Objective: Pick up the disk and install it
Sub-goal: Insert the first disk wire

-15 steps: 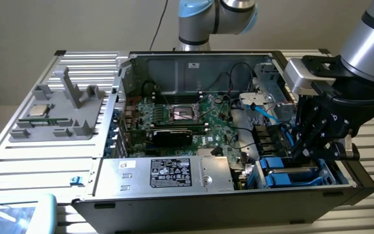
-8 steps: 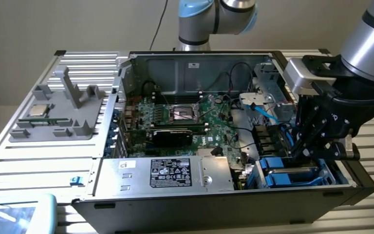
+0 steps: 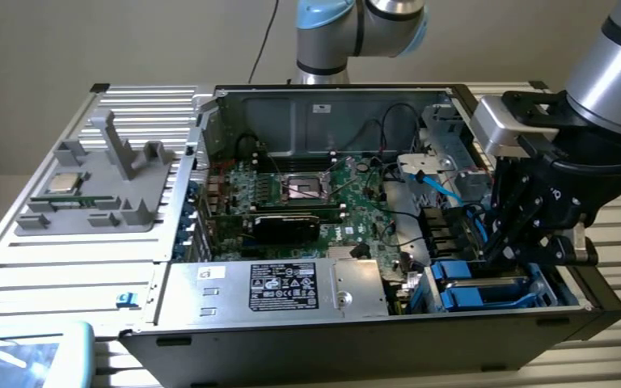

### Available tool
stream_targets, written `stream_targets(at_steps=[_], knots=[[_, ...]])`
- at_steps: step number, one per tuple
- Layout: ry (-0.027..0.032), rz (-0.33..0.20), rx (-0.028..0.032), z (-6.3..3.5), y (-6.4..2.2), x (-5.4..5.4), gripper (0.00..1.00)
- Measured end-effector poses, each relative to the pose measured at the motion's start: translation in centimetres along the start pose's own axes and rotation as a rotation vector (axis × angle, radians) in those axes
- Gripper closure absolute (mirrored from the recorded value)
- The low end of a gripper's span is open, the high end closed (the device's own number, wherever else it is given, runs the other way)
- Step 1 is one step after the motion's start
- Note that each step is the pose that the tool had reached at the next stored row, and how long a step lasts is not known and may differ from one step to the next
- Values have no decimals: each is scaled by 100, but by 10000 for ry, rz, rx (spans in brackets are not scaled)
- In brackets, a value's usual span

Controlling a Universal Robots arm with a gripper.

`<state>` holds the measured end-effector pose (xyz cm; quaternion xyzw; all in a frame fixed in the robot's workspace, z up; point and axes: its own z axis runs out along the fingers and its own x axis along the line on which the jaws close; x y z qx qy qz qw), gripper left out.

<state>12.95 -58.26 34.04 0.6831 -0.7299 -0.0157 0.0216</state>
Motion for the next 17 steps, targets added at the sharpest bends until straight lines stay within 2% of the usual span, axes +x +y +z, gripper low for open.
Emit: stream_targets(at_steps=[17], knots=[[-3, 1, 0, 17, -17, -2, 84]])
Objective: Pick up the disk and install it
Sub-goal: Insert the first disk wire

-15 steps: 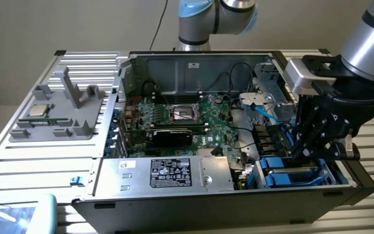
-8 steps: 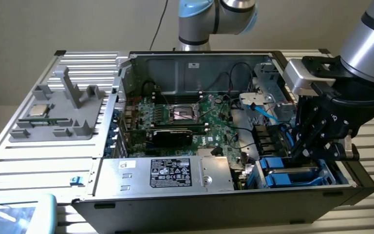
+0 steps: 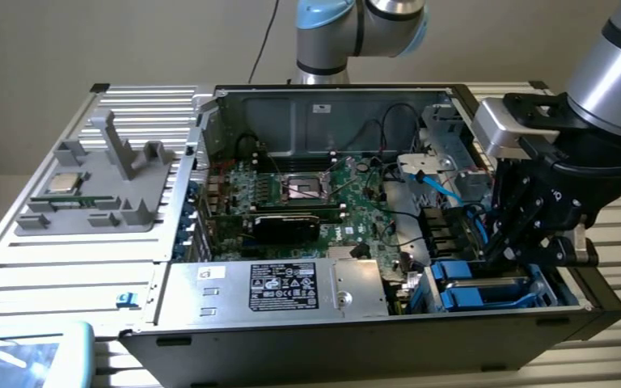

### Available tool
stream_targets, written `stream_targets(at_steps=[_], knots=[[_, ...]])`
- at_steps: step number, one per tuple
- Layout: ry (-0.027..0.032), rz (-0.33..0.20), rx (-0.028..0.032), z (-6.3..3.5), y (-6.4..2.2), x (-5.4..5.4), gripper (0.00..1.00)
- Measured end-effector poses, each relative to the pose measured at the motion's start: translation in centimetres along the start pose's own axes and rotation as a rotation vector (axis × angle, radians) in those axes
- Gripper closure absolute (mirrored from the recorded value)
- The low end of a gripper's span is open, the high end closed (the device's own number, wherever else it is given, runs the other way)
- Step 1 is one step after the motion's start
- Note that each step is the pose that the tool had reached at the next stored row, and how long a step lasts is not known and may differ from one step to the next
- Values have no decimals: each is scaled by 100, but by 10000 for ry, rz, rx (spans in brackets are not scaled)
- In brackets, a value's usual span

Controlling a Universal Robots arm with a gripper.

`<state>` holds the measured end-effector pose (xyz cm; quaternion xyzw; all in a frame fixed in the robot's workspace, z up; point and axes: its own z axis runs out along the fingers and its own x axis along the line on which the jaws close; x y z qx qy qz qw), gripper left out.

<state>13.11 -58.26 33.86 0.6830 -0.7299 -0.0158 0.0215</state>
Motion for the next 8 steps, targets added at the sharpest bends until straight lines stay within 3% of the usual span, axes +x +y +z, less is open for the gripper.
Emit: stream_targets(at_steps=[8], knots=[[-3, 0, 1, 23, -2, 7, 84]])
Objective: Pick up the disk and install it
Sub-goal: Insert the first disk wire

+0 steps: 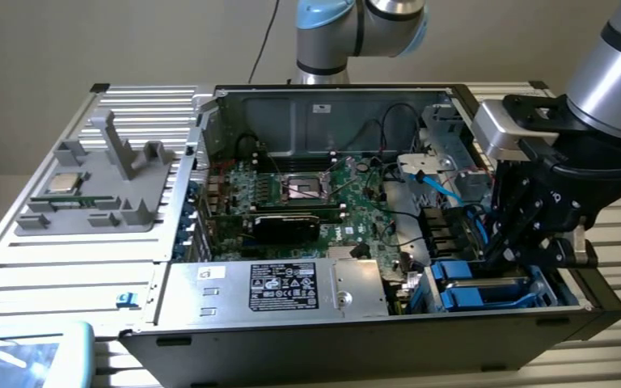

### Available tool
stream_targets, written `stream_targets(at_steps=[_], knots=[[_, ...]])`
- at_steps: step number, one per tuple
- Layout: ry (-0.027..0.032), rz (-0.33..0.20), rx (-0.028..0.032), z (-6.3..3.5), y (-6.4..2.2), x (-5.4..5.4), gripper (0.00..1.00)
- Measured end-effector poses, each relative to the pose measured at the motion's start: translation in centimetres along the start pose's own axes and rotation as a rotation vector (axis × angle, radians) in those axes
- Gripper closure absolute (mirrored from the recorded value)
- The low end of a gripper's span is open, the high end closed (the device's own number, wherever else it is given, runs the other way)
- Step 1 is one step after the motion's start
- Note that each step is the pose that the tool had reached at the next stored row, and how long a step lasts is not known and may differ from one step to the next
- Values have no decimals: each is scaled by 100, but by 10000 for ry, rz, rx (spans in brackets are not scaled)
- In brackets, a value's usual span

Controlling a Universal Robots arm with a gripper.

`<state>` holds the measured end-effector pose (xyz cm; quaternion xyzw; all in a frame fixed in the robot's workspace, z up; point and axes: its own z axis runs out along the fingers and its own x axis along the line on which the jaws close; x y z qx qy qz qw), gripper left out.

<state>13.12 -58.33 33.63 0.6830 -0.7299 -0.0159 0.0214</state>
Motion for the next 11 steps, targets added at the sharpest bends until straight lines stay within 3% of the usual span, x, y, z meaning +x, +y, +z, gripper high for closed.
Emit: stream_targets(at_steps=[11], knots=[[2, 1, 0, 8, -12, 2, 84]])
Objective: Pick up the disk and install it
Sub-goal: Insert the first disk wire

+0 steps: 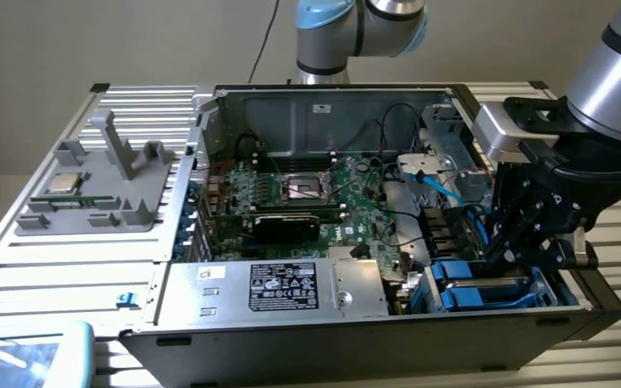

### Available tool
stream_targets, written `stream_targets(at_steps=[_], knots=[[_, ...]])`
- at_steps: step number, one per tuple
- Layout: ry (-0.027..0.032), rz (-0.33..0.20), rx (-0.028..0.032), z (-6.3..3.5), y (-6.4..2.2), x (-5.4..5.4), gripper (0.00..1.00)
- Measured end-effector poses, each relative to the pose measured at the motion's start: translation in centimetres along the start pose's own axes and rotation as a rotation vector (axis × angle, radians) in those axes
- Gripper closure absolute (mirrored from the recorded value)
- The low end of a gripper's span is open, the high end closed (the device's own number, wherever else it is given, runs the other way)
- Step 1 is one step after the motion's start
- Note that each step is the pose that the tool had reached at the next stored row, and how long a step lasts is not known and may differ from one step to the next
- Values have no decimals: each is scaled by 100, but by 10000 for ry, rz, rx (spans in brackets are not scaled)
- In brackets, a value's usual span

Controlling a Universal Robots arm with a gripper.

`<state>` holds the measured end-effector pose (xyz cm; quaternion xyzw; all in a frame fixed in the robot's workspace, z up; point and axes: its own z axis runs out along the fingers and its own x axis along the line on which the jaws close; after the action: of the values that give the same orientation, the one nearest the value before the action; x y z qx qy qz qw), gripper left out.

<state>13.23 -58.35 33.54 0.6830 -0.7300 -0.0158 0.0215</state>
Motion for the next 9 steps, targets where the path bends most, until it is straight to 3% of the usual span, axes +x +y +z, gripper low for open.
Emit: stream_targets(at_steps=[6, 8, 9], knots=[[-3, -2, 7, 0, -2, 0, 84], [0, -2, 8, -10, -1, -1, 82], [0, -2, 15, -17, 0, -2, 75]])
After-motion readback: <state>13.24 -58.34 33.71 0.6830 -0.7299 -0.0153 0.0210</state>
